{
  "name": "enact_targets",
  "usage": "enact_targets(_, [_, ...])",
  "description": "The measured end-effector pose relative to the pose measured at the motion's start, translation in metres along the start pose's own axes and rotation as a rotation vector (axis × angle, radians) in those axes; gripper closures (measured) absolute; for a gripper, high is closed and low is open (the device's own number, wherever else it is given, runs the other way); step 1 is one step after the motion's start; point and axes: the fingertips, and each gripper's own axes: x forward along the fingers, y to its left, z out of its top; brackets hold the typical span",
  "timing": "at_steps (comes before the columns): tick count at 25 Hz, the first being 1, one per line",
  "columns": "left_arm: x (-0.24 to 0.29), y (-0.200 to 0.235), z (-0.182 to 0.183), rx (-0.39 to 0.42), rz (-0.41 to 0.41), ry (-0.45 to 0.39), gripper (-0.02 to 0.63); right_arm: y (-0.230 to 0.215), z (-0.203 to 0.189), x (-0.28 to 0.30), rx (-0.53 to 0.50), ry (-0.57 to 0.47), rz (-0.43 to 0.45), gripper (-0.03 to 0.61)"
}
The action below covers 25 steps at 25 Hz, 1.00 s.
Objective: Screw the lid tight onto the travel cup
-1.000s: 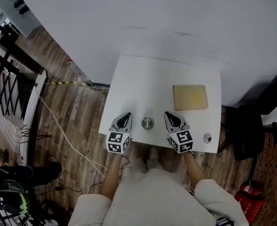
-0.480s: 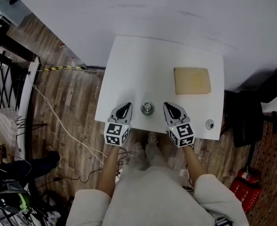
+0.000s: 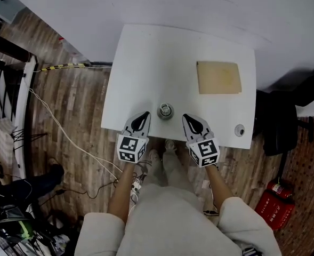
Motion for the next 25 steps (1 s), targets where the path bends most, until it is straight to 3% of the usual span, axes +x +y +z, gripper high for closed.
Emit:
enact_targets(7, [-0.001,-0.001,-0.021,0.018,-0.016,-0.022,0.606,0.005,-0.025,0.004,0.005,0.007,0.002,0.580])
enact_targets(13, [-0.007,-0.011,-0.028,0.049,-0.067,-0.092,0.589,0.008,-0.036,0.007,0.012,0.000,0.004,0.580])
enact_targets(15, [-0.006,-0.015,-0.031,0.043,-0.105,-0.103,0.410,0.011,-0.038,0.008,0.016,0.001,0.006,0.580])
enact_targets(17, [-0.003,-0.020,-0.037,0.043,-0.138,-0.092,0.314,0.013,-0.040,0.009,0.016,0.005,0.008,0.580])
enact_targets(25, [0.019,-0.034,-0.040,0.103,-0.189,-0.079,0.267,0.011,-0.046,0.006,0.013,0.020,0.006,0.580])
